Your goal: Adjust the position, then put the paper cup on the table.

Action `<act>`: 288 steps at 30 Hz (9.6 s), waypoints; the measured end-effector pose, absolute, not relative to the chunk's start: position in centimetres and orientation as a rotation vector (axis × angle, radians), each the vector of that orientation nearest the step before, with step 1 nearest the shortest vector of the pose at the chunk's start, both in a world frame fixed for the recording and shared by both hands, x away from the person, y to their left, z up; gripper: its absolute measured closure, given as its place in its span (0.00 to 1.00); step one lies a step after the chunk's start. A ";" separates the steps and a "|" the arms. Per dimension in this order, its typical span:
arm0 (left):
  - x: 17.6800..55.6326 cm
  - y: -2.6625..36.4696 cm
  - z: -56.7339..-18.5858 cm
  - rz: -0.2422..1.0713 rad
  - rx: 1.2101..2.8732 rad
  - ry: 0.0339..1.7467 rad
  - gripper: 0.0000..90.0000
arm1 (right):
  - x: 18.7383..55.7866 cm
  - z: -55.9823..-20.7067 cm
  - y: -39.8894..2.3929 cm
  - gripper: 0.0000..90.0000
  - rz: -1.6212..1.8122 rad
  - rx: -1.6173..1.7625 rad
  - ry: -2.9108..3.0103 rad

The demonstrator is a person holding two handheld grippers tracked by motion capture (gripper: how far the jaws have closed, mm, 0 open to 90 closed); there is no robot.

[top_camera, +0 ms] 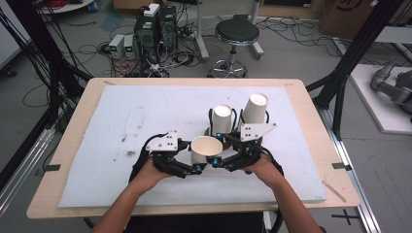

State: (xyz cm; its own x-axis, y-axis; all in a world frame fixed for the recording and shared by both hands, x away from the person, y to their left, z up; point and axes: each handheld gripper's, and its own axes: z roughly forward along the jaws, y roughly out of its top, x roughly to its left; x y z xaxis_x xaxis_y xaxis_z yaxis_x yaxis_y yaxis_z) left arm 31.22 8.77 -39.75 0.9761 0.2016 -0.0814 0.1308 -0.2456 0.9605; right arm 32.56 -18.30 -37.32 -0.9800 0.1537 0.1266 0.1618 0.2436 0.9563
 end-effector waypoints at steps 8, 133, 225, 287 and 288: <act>31.2 8.4 -40.0 0.095 1.854 0.269 0.30 | 32.4 -37.3 -18.1 0.38 -1.871 -0.295 -2.537; 41.1 21.3 -41.2 0.620 1.606 0.954 0.40 | 32.5 -38.6 -31.2 0.23 -1.958 -0.861 -2.704; 40.6 21.2 -44.4 0.531 1.771 1.113 0.33 | 32.0 -38.7 -31.5 0.23 -1.942 -0.849 -2.711; 30.7 24.6 -39.6 0.560 1.538 0.815 0.25 | 32.1 -39.7 -34.7 0.23 -1.883 -1.129 -2.772; 30.7 24.6 -39.6 0.559 1.539 0.812 0.25 | 32.1 -39.7 -34.7 0.23 -1.883 -1.131 -2.772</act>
State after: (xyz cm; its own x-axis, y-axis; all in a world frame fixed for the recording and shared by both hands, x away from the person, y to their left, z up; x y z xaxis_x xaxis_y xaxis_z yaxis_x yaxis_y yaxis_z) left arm 30.68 24.57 -39.56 0.6353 0.7649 -0.1067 0.1733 -0.0066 0.9848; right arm 32.06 -34.70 -39.67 -0.7265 0.6867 0.0257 0.2771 0.2585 0.9254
